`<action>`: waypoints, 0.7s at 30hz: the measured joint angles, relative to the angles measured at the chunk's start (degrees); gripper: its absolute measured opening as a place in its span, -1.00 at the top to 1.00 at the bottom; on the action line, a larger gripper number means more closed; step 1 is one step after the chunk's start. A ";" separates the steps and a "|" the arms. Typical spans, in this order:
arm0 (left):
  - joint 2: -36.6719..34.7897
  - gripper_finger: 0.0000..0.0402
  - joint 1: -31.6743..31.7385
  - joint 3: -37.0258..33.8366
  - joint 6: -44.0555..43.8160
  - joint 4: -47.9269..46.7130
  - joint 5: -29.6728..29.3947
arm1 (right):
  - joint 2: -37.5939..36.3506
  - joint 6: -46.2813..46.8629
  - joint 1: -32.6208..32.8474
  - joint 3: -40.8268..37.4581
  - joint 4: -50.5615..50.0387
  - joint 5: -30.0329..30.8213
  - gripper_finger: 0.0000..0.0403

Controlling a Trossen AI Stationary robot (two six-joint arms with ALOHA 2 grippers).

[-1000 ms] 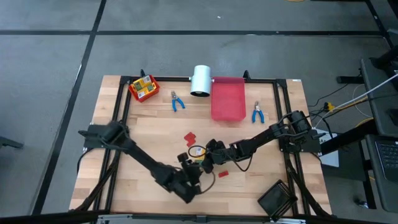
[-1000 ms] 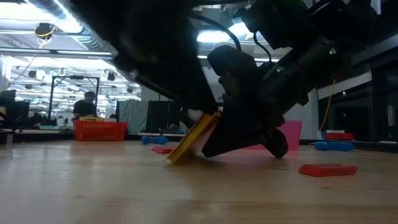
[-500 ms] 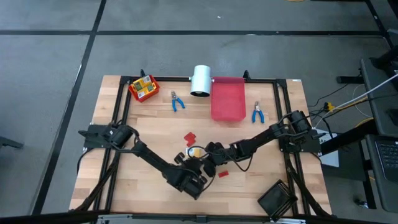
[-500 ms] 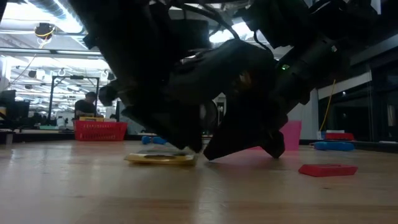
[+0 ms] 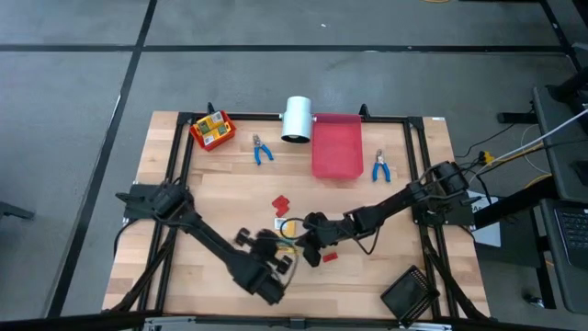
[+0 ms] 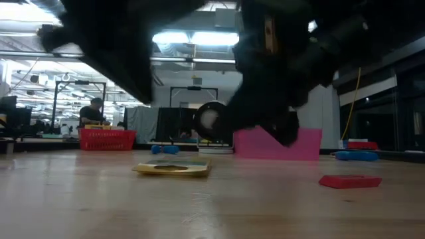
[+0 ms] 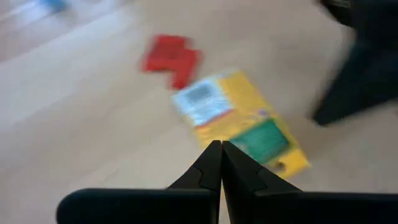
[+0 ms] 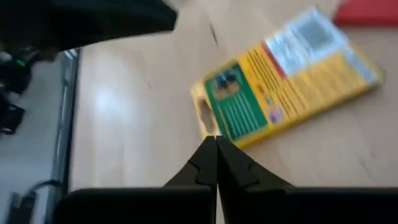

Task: Pick & Place School Supplies
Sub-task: Put the yellow crayon box into the red bin

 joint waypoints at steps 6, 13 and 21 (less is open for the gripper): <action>-6.77 0.98 -2.91 -9.25 -17.43 8.74 -0.68 | -0.79 -2.40 -1.58 0.04 3.68 1.27 1.00; -20.95 0.80 -3.98 -37.80 -13.73 57.79 -8.98 | 1.90 -2.90 -5.02 0.02 5.03 -3.32 0.96; -30.05 0.39 -1.70 -57.44 -7.55 79.69 -2.59 | 2.32 -3.50 -7.81 0.05 4.82 -4.33 0.97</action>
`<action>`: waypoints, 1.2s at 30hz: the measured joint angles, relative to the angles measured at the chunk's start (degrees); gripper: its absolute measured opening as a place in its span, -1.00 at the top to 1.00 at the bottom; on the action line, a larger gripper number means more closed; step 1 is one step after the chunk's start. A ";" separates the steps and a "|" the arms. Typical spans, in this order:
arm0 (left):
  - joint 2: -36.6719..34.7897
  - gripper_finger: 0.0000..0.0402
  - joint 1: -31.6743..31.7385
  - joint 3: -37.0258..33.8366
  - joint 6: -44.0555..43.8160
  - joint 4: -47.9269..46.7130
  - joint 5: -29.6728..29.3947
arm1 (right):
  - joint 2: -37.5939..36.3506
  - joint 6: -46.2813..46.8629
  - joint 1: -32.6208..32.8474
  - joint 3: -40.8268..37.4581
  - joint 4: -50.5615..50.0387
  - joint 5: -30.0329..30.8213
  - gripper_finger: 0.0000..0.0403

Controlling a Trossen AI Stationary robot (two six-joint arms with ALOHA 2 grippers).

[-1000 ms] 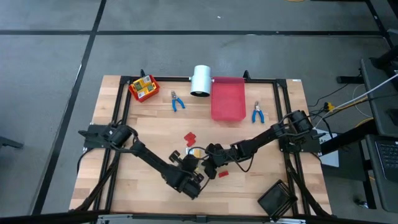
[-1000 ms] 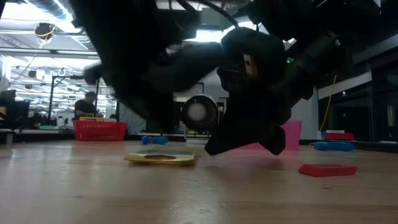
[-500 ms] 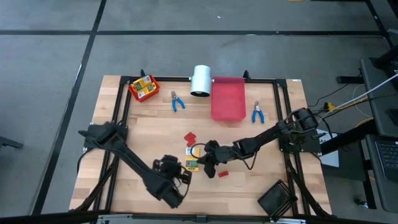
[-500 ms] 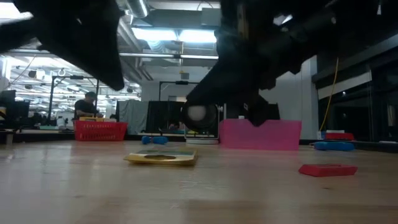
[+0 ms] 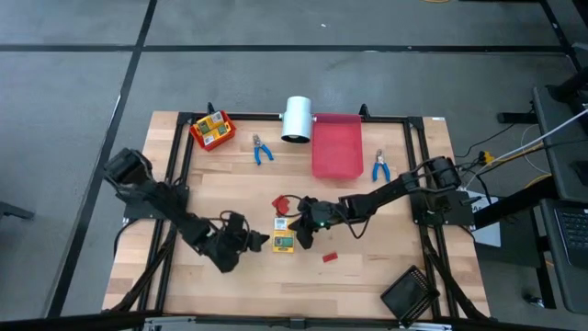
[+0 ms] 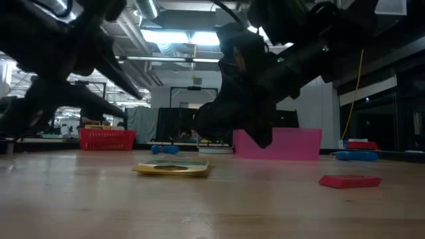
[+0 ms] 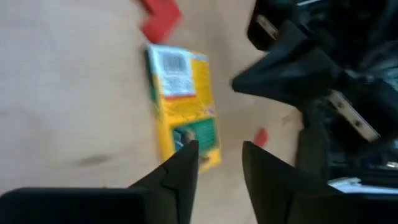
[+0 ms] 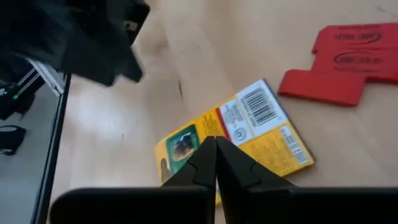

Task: Pick & Place School Supplies
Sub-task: Put the yellow crayon box into the red bin

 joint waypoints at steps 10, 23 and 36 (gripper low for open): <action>-3.67 0.27 5.21 -1.38 6.59 0.43 4.84 | 4.39 1.59 0.46 0.17 0.26 -2.11 0.96; -3.67 0.25 6.31 -1.42 6.83 0.42 6.85 | 4.40 1.10 2.18 0.18 -2.76 -2.61 0.97; -3.67 0.25 6.31 -1.42 6.87 0.42 5.82 | 2.19 -1.22 4.67 -0.18 -0.63 -3.46 0.97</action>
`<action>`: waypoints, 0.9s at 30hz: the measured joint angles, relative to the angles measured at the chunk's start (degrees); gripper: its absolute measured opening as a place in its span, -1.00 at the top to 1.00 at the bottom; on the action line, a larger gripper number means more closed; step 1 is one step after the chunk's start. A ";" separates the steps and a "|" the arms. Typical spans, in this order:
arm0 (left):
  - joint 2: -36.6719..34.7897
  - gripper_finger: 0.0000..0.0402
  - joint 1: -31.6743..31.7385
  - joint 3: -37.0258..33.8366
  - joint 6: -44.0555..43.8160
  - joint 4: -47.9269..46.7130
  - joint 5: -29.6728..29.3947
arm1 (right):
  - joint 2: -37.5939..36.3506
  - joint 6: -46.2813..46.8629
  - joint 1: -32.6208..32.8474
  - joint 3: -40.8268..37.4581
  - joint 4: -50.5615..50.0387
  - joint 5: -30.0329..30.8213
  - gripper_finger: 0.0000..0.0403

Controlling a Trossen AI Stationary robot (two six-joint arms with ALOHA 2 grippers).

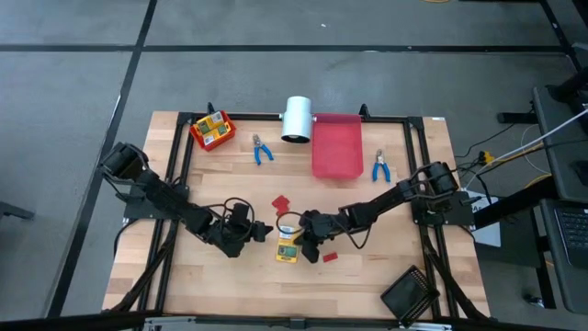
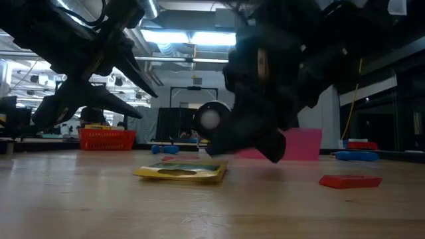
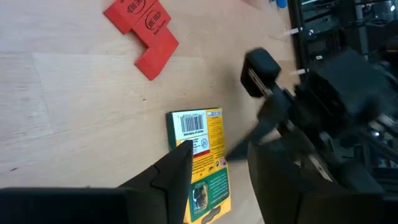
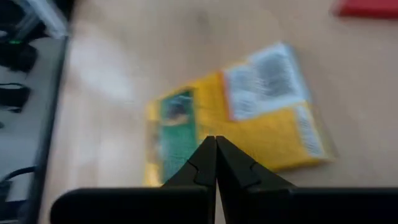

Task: Pick & Place School Supplies
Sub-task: Put the yellow crayon box into the red bin

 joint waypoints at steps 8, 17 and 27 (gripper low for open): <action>0.02 0.24 0.00 0.00 0.00 0.00 -0.65 | -0.22 1.15 1.93 0.04 1.60 2.19 0.97; 0.04 0.24 -0.06 0.00 0.00 0.00 -0.60 | -0.33 1.47 2.55 -1.20 -2.31 3.85 0.97; 0.04 0.24 -0.06 0.00 0.01 0.49 -0.47 | -0.73 4.77 2.77 -6.35 4.31 5.46 0.97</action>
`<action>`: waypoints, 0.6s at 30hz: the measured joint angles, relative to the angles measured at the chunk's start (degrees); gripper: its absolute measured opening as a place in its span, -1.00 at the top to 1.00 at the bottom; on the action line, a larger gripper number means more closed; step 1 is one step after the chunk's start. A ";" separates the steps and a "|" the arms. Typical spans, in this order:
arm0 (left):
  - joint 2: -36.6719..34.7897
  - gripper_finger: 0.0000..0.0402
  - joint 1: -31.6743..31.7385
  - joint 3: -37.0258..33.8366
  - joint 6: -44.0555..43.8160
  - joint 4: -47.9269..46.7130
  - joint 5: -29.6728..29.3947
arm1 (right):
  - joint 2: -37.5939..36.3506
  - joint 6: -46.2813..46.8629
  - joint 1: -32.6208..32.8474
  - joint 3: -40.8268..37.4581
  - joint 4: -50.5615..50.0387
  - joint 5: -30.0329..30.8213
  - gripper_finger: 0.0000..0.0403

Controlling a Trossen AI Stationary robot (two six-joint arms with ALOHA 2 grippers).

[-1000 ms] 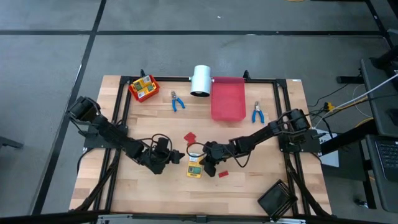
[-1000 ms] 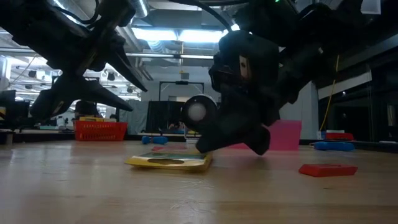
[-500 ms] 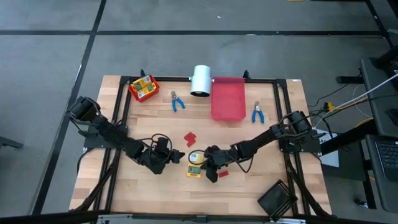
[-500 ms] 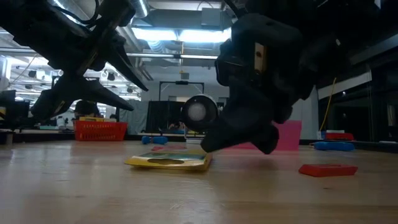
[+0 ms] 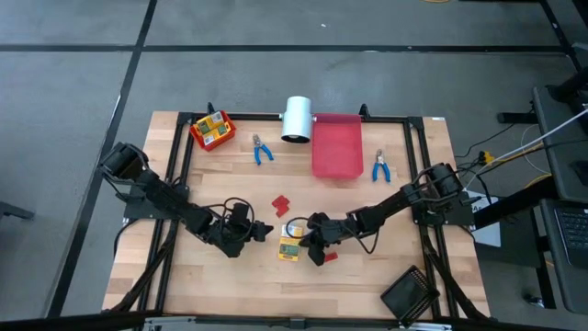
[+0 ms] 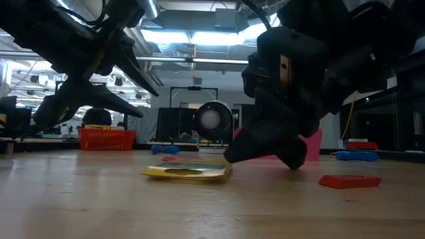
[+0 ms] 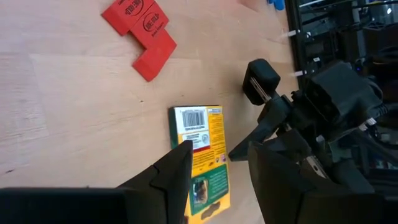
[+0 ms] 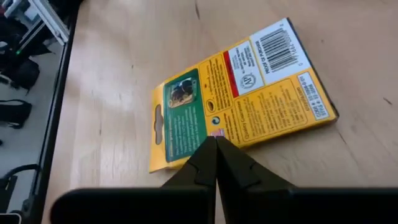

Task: Pick & Place School Supplies
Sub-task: Put the yellow crayon box into the red bin

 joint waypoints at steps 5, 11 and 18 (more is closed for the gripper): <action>0.00 0.24 0.02 0.00 0.98 1.20 1.67 | 0.05 0.04 0.06 -0.07 -0.25 0.62 0.97; 0.02 0.24 0.00 0.00 1.04 1.33 1.90 | 0.14 0.43 0.08 -0.18 0.26 1.20 0.97; 0.02 0.24 0.00 -0.02 1.48 2.29 1.96 | 0.37 0.20 0.08 -0.23 0.28 1.27 0.97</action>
